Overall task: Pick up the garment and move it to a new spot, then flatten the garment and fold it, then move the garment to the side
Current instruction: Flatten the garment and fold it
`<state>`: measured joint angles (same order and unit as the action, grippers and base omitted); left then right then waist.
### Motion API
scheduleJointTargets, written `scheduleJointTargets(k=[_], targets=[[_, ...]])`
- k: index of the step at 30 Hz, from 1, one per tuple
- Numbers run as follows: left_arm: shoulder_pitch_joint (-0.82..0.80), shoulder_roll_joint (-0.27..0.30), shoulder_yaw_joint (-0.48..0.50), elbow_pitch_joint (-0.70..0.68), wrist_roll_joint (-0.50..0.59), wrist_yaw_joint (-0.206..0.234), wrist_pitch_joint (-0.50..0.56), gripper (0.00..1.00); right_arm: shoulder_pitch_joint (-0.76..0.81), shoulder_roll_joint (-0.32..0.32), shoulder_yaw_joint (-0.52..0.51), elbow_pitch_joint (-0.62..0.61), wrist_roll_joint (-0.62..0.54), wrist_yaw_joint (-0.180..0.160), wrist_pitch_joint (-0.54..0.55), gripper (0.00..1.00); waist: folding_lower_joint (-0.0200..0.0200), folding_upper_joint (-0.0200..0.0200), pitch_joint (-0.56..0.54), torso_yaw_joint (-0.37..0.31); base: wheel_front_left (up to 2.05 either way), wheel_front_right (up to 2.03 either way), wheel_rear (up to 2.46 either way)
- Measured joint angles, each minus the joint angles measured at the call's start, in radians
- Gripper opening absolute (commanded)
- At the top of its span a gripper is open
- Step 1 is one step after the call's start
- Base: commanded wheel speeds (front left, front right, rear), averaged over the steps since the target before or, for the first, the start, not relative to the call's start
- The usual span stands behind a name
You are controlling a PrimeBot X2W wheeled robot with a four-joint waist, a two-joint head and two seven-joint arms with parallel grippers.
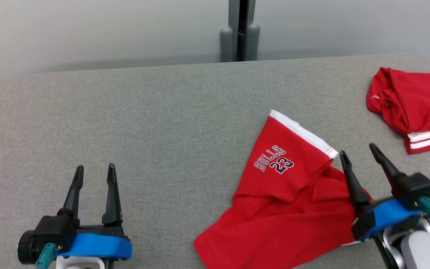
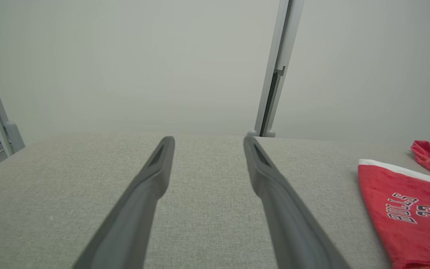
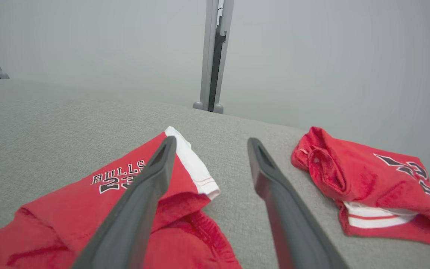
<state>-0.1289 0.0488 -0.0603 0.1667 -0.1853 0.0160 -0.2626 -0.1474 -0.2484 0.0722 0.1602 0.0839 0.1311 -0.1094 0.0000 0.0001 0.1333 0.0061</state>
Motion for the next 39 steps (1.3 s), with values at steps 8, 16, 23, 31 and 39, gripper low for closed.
scheduleJointTargets(k=[8, 16, 23, 31, 39], targets=[[-0.02, 0.0, -0.021, -0.002, -0.007, 0.002, 0.0, 1.0, -0.157, -0.02, 0.061, 0.076, -0.004, 0.0, 0.062, 1.0, 0.0, 0.0, 0.032, 0.032, 0.0, 0.0, 0.0], [-0.036, 0.0, -0.038, -0.002, -0.018, 0.009, 0.0, 1.0, -0.209, -0.044, 0.056, 0.277, 0.006, 0.0, 0.094, 1.0, 0.0, 0.0, 0.065, 0.077, 0.0, 0.0, 0.0], [-0.038, 0.0, -0.037, -0.002, -0.019, 0.013, 0.0, 1.0, -0.238, -0.034, 0.077, 0.402, 0.033, 0.0, 0.092, 1.0, 0.0, 0.0, 0.076, 0.088, 0.0, 0.0, 0.0], [-0.057, 0.0, -0.048, -0.002, -0.025, 0.017, 0.0, 1.0, -0.319, -0.017, 0.142, 0.491, 0.074, 0.0, 0.054, 0.0, 0.0001, 0.0, 0.089, 0.098, 0.0, 0.0, 0.0], [-0.056, 0.0, -0.042, -0.002, -0.025, 0.018, 0.0, 1.0, -0.395, -0.01, 0.159, 0.474, 0.102, 0.0, -0.037, 0.0, 0.0, -0.0001, 0.088, 0.101, 0.0, 0.0, 0.0]])
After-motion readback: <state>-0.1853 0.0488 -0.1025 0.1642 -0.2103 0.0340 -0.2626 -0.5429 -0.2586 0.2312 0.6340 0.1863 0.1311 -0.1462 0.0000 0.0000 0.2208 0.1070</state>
